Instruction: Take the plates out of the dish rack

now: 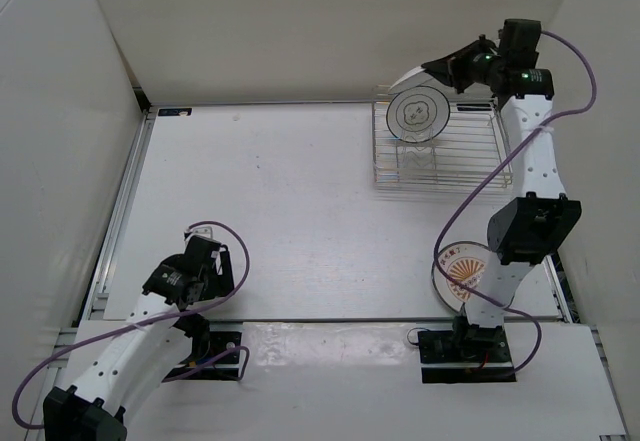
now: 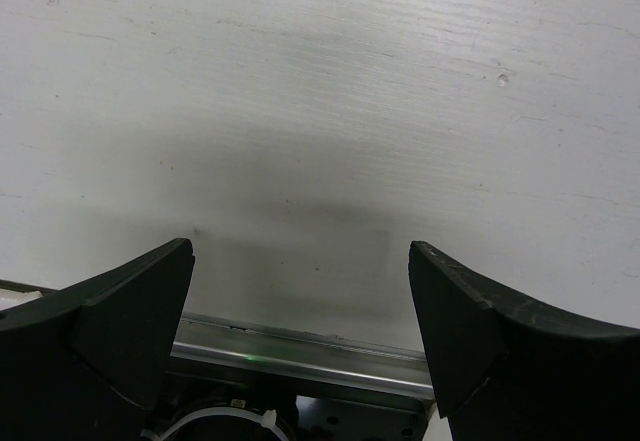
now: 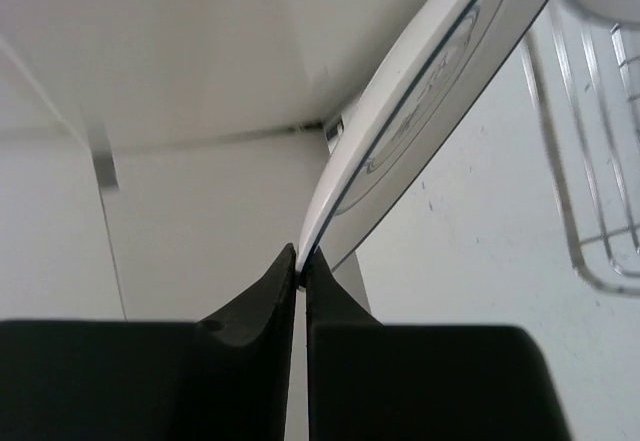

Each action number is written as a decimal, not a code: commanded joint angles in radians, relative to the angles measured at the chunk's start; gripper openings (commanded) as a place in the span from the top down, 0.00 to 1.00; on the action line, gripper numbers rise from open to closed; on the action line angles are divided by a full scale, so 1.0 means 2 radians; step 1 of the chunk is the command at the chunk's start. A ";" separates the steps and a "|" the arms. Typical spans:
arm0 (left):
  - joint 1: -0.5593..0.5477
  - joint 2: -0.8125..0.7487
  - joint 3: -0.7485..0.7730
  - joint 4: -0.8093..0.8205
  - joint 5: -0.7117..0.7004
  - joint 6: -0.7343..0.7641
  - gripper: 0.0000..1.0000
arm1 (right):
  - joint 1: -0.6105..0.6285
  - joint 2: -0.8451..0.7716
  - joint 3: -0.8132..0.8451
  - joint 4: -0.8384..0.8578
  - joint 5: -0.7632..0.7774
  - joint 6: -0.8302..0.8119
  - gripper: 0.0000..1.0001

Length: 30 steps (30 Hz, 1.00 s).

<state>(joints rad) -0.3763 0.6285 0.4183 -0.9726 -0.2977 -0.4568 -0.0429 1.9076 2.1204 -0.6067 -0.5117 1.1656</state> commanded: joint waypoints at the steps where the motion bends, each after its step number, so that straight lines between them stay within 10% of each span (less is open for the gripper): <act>1: -0.003 0.003 -0.002 0.011 0.012 0.007 0.00 | 0.047 -0.045 0.021 -0.026 -0.059 -0.083 1.00; 17: -0.012 0.016 -0.002 0.015 0.030 0.013 0.00 | 0.311 -0.023 0.080 -0.374 0.017 -0.431 1.00; 30: -0.020 0.030 0.001 0.015 0.031 0.014 0.00 | 0.429 -0.017 -0.022 -0.421 0.179 -0.480 1.00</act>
<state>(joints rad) -0.4126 0.6785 0.4179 -0.9634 -0.2447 -0.4343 0.7792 1.8805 2.1162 -1.3434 -0.2405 0.2554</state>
